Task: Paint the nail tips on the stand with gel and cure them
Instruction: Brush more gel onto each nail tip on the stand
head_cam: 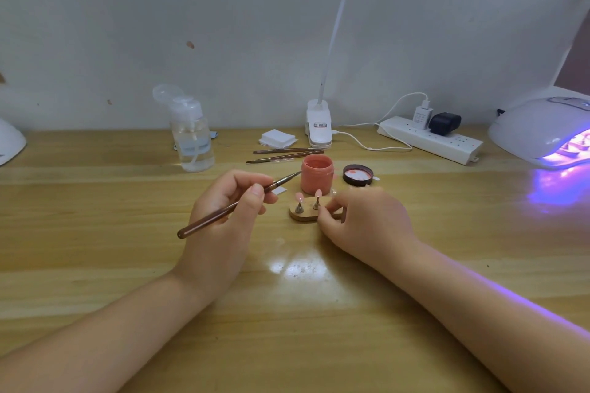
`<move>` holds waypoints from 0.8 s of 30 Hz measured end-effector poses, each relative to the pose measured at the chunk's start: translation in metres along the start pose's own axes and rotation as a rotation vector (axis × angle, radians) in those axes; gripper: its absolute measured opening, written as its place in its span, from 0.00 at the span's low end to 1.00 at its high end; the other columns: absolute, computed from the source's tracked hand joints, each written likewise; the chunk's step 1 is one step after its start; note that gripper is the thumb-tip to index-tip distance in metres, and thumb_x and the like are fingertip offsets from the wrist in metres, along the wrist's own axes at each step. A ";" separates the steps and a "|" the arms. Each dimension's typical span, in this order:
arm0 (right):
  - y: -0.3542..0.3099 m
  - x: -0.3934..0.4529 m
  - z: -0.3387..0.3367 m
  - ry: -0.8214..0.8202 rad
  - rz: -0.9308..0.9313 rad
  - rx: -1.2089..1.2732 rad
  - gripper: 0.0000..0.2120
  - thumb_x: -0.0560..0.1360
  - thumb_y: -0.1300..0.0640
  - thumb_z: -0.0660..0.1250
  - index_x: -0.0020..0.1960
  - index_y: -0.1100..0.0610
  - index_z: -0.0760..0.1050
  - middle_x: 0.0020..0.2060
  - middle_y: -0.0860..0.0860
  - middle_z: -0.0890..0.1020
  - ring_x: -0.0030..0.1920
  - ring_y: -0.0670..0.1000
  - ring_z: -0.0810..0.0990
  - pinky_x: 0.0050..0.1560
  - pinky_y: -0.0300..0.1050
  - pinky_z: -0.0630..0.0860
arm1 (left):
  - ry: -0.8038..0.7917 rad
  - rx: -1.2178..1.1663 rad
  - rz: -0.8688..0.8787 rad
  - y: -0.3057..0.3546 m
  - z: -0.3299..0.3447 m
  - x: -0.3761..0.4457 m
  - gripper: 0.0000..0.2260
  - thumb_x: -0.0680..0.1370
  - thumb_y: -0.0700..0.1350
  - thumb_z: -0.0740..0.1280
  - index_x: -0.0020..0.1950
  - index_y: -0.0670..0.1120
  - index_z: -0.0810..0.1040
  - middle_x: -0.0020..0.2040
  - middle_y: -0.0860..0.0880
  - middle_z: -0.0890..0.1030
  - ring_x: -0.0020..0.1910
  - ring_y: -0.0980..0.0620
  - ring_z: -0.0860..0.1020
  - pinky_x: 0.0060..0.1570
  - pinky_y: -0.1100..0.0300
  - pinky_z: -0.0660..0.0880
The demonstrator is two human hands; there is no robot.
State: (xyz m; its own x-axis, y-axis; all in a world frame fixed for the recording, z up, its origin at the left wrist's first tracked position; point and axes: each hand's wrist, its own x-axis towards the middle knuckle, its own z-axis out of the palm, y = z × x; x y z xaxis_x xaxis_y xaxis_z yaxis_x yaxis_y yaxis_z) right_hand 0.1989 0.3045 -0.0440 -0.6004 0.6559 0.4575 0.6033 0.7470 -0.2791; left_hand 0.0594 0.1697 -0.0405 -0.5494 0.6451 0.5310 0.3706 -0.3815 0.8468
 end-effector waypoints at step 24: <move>0.016 0.003 -0.004 -0.012 0.010 0.066 0.08 0.76 0.46 0.65 0.50 0.45 0.82 0.37 0.44 0.82 0.43 0.49 0.79 0.36 0.41 0.70 | -0.021 0.246 -0.072 0.026 0.007 0.039 0.07 0.78 0.43 0.66 0.42 0.49 0.81 0.34 0.53 0.81 0.36 0.50 0.78 0.42 0.51 0.76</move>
State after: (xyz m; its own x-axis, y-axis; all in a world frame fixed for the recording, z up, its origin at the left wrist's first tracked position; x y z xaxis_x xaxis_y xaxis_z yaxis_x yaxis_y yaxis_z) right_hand 0.2091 0.3182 -0.0433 -0.6008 0.6646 0.4443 0.5736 0.7455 -0.3394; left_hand 0.0531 0.1891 0.0020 -0.5663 0.6796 0.4664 0.5036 -0.1627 0.8485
